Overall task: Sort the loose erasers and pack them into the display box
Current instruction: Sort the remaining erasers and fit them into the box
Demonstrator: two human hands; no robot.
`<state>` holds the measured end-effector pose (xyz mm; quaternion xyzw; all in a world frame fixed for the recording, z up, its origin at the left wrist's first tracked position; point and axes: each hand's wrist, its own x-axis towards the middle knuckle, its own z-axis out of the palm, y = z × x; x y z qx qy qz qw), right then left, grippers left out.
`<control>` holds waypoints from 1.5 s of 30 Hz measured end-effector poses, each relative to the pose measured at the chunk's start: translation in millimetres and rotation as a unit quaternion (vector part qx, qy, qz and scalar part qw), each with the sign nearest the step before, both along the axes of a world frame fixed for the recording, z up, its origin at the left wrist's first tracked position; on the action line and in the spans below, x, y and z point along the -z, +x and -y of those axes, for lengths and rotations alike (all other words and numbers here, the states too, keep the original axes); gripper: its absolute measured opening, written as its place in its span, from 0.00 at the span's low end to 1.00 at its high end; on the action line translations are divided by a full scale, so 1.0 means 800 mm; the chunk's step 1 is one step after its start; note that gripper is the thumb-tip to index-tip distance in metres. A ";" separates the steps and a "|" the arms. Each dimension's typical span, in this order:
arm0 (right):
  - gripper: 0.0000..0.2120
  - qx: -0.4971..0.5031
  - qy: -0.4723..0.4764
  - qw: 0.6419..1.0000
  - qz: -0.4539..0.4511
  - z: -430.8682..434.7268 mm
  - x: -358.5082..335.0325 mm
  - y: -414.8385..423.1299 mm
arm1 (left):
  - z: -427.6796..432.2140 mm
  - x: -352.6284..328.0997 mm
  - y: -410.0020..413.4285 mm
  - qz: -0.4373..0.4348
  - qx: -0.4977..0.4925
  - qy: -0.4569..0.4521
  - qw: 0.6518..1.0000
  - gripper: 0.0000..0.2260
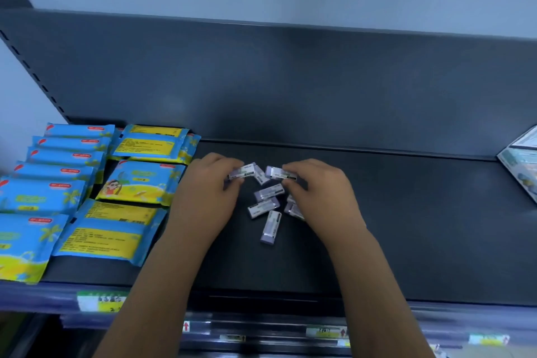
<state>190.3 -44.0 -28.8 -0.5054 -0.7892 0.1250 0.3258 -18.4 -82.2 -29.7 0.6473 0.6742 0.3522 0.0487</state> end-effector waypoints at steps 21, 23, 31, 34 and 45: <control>0.11 0.071 0.028 0.997 -0.028 -0.052 -0.029 0.482 | -0.091 -0.017 0.471 0.030 0.119 -0.017 0.992 0.10; 0.11 0.078 0.015 0.997 -0.018 -0.058 -0.030 0.531 | -0.097 -0.019 0.521 0.029 0.125 -0.019 0.992 0.10; 0.12 0.136 -0.015 0.990 -0.037 -0.076 -0.021 0.673 | -0.131 -0.029 0.655 -0.007 0.156 -0.012 0.988 0.11; 0.12 0.149 -0.022 0.988 -0.030 -0.090 -0.018 0.708 | -0.149 -0.031 0.686 -0.041 0.150 0.006 0.988 0.13; 0.12 0.093 -0.038 0.995 0.020 -0.124 -0.012 0.731 | -0.180 -0.024 0.718 -0.099 0.187 -0.067 0.975 0.13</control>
